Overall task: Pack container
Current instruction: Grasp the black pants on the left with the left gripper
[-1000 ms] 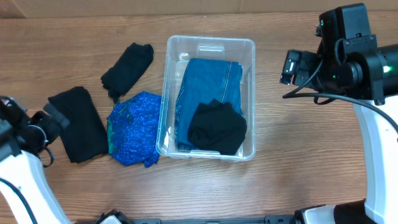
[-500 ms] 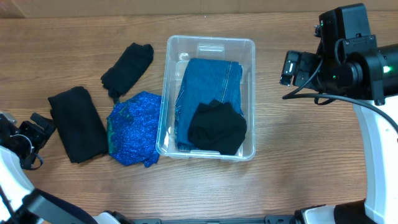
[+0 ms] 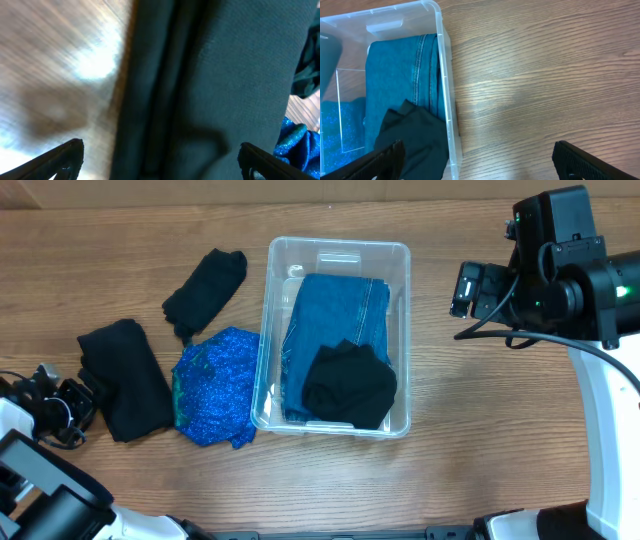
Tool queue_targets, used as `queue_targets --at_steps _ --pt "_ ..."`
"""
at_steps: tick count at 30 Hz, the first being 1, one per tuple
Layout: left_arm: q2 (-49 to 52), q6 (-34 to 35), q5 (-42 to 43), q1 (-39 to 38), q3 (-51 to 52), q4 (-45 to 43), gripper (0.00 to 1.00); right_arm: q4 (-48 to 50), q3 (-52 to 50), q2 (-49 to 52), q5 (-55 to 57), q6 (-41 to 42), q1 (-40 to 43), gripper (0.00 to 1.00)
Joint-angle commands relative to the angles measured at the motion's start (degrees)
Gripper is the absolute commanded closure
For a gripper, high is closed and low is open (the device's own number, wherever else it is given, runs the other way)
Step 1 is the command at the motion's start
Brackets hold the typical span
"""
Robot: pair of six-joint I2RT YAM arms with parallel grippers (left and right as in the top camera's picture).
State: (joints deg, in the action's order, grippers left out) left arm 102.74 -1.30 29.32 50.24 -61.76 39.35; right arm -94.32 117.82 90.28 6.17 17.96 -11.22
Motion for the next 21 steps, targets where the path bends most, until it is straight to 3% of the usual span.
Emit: queue_targets --at_steps 1,11,16,21 --pt "3.4 -5.1 6.7 -0.1 0.5 -1.3 0.00 0.1 0.3 -0.5 0.2 -0.4 0.1 0.01" --pt "11.3 -5.8 11.7 -0.3 0.5 -3.7 0.03 0.1 0.3 -0.5 0.2 -0.4 0.1 0.01" --pt "13.0 -6.9 16.4 -2.3 0.4 -4.3 0.13 0.1 0.3 -0.5 0.2 -0.4 0.1 0.01" --pt "13.0 -6.8 16.8 -4.1 0.4 -4.3 0.38 -0.1 0.3 -0.5 0.2 -0.4 0.1 0.02"
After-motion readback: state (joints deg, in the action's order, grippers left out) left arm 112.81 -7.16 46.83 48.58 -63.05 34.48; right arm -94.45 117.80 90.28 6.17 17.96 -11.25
